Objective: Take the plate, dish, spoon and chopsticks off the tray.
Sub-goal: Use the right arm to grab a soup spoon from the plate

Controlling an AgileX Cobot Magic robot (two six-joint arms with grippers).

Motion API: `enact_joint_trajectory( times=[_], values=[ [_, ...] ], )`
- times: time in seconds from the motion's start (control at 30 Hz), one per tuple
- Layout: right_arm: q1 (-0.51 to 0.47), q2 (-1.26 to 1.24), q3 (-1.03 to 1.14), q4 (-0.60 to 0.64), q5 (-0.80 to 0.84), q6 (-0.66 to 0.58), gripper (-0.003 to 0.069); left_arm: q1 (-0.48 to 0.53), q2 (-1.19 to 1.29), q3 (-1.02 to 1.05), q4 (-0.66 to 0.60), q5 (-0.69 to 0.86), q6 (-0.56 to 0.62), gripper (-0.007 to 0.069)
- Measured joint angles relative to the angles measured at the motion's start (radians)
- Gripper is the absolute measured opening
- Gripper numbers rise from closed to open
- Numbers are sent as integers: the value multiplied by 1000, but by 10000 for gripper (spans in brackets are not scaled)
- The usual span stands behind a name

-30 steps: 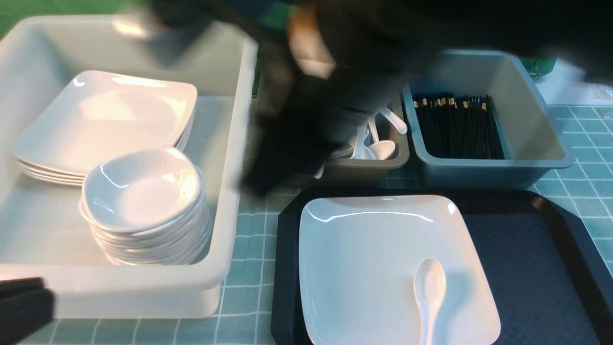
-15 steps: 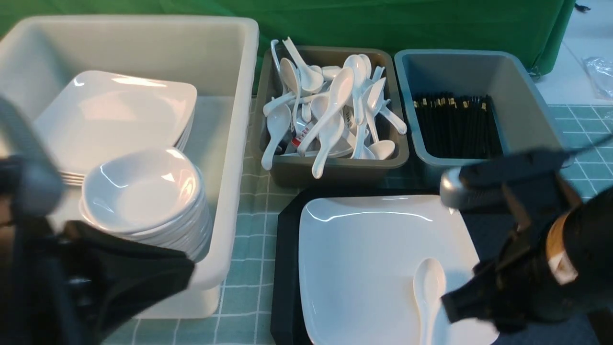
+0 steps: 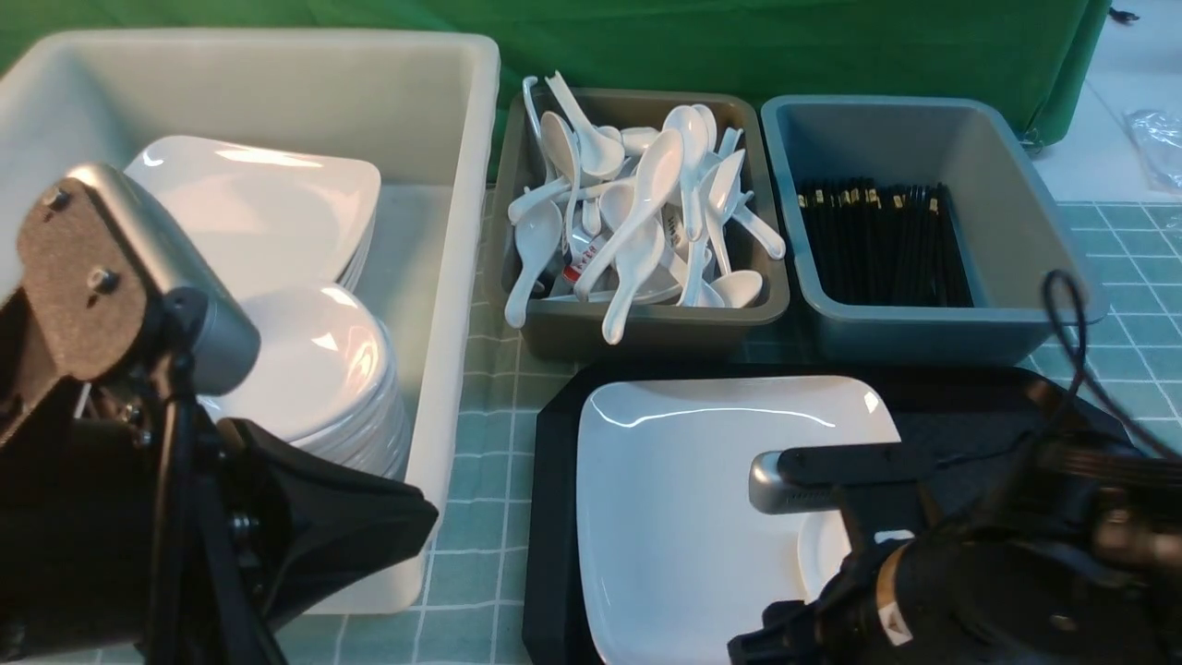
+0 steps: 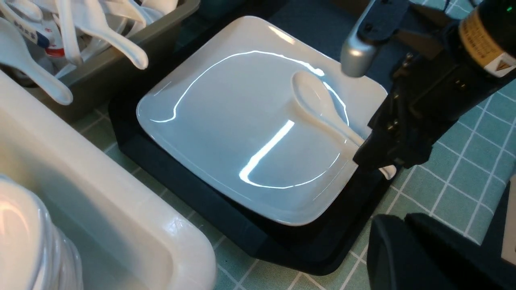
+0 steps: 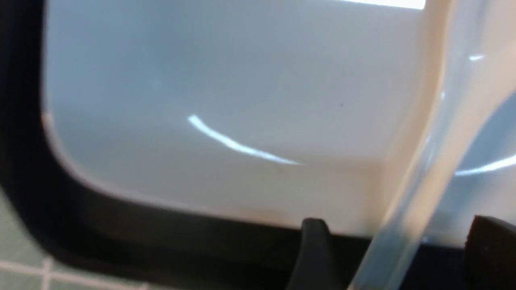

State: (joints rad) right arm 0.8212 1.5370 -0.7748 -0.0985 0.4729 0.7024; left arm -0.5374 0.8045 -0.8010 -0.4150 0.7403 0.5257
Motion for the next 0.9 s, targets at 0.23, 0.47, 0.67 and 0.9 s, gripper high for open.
enact_joint_trajectory(
  times=[0.23, 0.47, 0.67, 0.9],
  values=[
    [-28, 76, -14, -13, -58, 5, 400, 0, 0, 0, -5, 13, 3, 17],
    [-29, 82, -15, -13, -87, -29, 260, 0, 0, 0, -5, 13, 15, 17],
    [-29, 80, -18, -13, -86, -129, 127, 0, -22, 0, -5, 17, 20, 17],
    [-31, -34, -119, -12, 3, -222, 127, 0, -123, 0, -5, 18, 26, 17]
  ],
)
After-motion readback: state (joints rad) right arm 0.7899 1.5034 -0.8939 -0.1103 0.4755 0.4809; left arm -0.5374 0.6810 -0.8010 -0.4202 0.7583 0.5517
